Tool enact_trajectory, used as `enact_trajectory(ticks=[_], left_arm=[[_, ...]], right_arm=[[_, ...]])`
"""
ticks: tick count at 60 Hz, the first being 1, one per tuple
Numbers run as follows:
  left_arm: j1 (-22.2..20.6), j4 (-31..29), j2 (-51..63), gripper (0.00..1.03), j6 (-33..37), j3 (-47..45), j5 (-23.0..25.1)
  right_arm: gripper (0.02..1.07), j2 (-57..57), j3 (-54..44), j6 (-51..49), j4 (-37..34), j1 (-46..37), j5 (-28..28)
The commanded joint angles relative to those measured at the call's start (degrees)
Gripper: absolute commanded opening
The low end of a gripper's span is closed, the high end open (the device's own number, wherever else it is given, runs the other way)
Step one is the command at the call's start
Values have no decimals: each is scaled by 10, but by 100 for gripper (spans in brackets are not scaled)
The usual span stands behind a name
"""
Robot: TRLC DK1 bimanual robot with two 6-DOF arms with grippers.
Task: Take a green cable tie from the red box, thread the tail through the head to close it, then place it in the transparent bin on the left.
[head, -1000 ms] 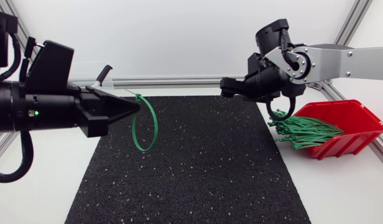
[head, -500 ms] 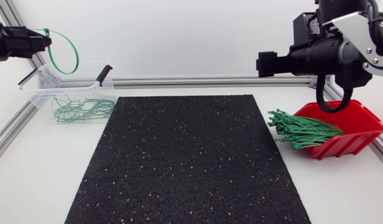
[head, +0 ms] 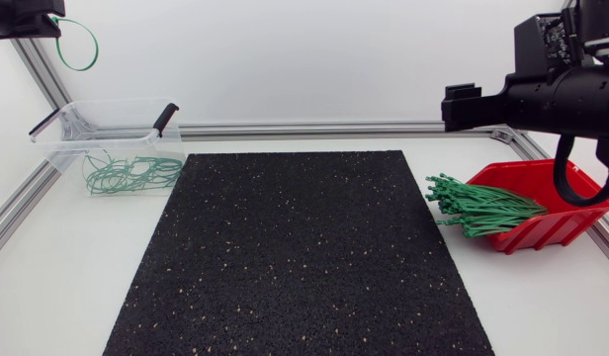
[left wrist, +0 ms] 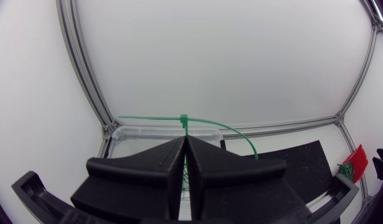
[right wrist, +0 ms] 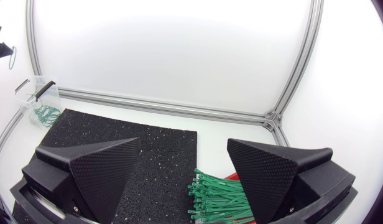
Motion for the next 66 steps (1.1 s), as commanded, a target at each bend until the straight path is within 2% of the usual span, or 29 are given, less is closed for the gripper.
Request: enact_trajectory(ticks=[1,10,15,20,22,26,29,42,49,57,66], left_arm=[[-6,-61,82,4,5,80,-14],[-25,-138,188,4,7,161,-57],[-31,-149,221,4,6,180,-80],[-38,-193,258,25,5,209,-96],[-41,-218,273,49,4,224,-98],[-41,-223,277,71,-3,228,-104],[-42,-223,274,101,-5,230,-106],[-44,-247,230,98,-3,219,-111],[-42,-235,181,98,-3,181,-111],[-42,-187,96,99,-14,69,-94],[-48,-72,-27,99,-5,-113,-79]], right_arm=[[103,-15,-21,-13,-13,5,5],[103,-35,-37,-17,-23,5,5],[103,-43,-44,-18,-25,6,5],[103,-53,-50,-21,-27,5,5],[103,-58,-53,-22,-29,5,5],[103,-65,-55,-22,-33,5,5],[103,-72,-56,-23,-36,5,5],[103,-96,-56,-29,-47,4,6],[103,-100,-51,-34,-48,-5,7],[103,-106,-60,-47,-20,-21,6],[103,-122,-88,-62,16,-54,-5]])
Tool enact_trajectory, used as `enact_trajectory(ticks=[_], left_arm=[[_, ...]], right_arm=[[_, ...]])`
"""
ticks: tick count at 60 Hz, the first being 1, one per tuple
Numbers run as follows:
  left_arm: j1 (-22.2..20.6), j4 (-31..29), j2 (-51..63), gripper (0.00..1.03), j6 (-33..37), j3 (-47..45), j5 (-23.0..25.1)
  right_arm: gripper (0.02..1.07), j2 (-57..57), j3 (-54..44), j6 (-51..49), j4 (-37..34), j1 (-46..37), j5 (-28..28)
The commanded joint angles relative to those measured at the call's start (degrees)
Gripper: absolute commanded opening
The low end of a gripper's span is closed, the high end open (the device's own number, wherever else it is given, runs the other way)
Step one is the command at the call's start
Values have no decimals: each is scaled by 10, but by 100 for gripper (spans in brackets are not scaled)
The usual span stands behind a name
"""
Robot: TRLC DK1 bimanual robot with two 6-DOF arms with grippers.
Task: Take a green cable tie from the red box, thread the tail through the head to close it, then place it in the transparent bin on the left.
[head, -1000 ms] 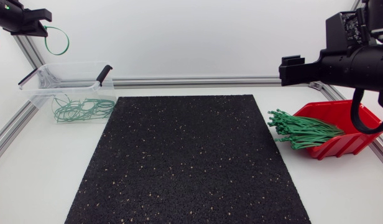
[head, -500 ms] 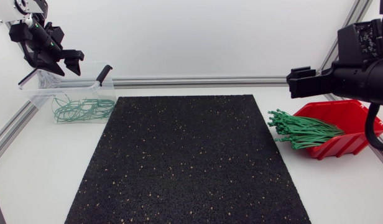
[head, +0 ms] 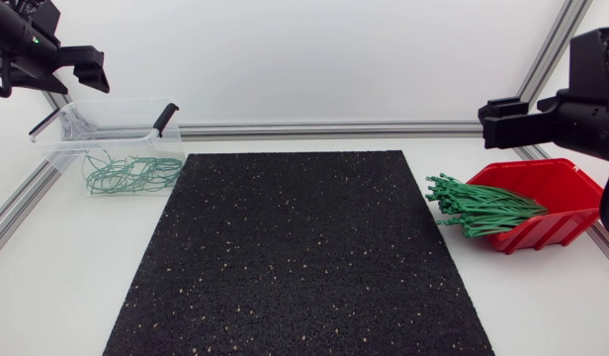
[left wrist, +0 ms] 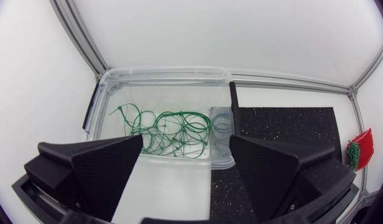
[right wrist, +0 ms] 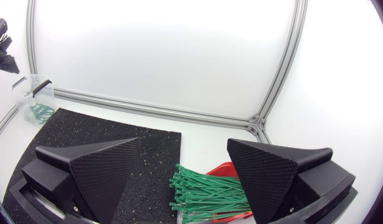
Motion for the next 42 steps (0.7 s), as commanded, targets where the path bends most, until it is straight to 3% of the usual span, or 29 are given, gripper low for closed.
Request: enact_trajectory(ticks=[1,15,42], left_arm=[[-7,38,-65,99,-4,-98,11],[-14,184,-199,99,-14,-302,15],[-18,332,-404,99,-29,-586,14]], right_arm=[[103,-14,-29,-20,22,-20,-7],[103,-54,-87,-35,82,-74,-34],[103,-149,-196,-54,169,-131,-54]])
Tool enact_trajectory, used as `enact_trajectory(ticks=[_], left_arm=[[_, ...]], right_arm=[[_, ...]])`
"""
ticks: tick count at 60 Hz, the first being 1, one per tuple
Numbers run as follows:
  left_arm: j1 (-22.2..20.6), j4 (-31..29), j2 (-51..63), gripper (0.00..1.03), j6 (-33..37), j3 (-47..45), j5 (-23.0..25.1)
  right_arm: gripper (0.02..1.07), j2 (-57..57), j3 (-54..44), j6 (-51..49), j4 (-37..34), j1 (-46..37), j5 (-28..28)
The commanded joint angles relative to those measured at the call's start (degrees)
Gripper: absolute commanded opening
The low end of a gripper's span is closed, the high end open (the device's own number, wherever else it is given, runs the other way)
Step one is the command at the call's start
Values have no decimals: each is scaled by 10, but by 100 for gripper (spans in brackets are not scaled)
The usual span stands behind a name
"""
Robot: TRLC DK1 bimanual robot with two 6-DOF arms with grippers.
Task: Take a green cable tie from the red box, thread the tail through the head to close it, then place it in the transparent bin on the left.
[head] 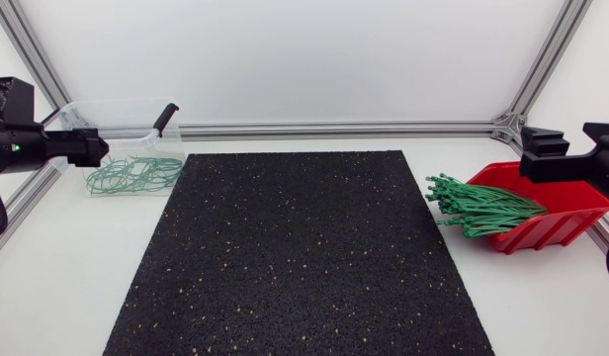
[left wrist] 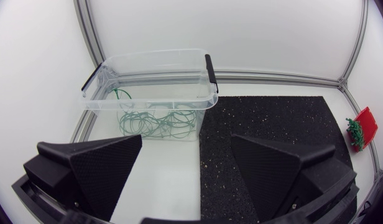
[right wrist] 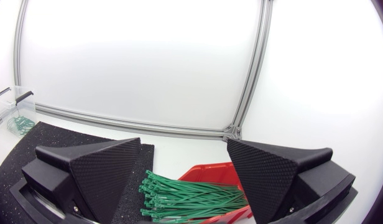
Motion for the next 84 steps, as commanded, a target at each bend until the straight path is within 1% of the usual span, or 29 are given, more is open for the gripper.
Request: enact_trajectory(ticks=[1,9,19,23,33,40,70,84], left_arm=[[-1,22,-42,99,-16,-53,-1],[1,68,-104,99,-20,-130,-1],[2,111,-157,99,-22,-206,-1],[-1,141,-204,99,-24,-251,-1],[-5,173,-293,99,-26,-316,-4],[-3,181,-351,99,-25,-353,-8],[-44,202,-494,99,-42,-451,-24],[-64,213,-561,99,-51,-497,-32]], right_arm=[[103,-22,-28,-11,15,-5,-1],[103,-74,-76,-11,44,-5,0],[103,-120,-119,2,50,-5,-11],[103,-144,-142,9,53,-5,-19],[103,-192,-187,25,57,-5,-35],[103,-224,-216,35,60,-6,-45],[103,-367,-349,80,73,-6,-92],[103,-368,-350,81,73,-6,-92]])
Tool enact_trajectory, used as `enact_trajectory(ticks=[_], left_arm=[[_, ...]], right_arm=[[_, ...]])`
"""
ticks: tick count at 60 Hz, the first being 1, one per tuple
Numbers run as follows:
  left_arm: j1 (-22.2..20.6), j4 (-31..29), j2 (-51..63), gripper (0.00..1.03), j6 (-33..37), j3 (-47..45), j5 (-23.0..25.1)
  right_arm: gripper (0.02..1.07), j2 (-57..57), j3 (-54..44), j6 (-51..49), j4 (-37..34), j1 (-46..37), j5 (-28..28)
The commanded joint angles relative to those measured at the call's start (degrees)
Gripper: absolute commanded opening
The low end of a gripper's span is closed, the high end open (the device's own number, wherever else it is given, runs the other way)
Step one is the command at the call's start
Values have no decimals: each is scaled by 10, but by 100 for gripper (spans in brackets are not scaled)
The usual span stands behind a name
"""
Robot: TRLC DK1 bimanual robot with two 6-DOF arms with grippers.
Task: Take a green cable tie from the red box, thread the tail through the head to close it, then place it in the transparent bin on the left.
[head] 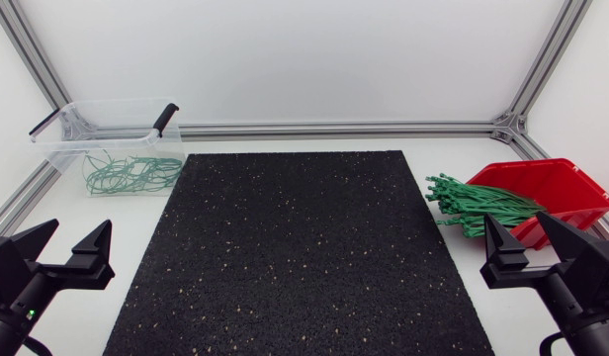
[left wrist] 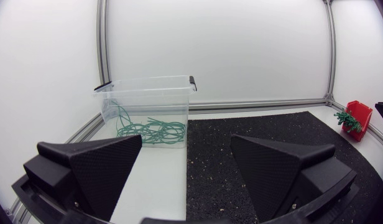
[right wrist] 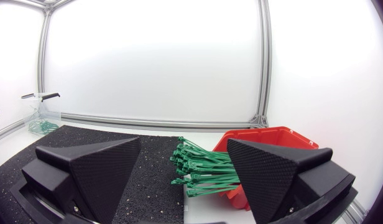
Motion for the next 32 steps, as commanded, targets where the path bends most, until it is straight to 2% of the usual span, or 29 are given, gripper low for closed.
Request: enact_trajectory(ticks=[1,15,32], left_arm=[[-9,11,-27,99,-15,-28,-5],[-29,22,-94,99,-23,-73,-13],[-29,22,-95,99,-23,-74,-13]], right_arm=[[103,-3,-13,13,8,-3,-2],[103,-3,-13,13,8,-3,-2],[103,-3,-13,13,8,-3,-2]])
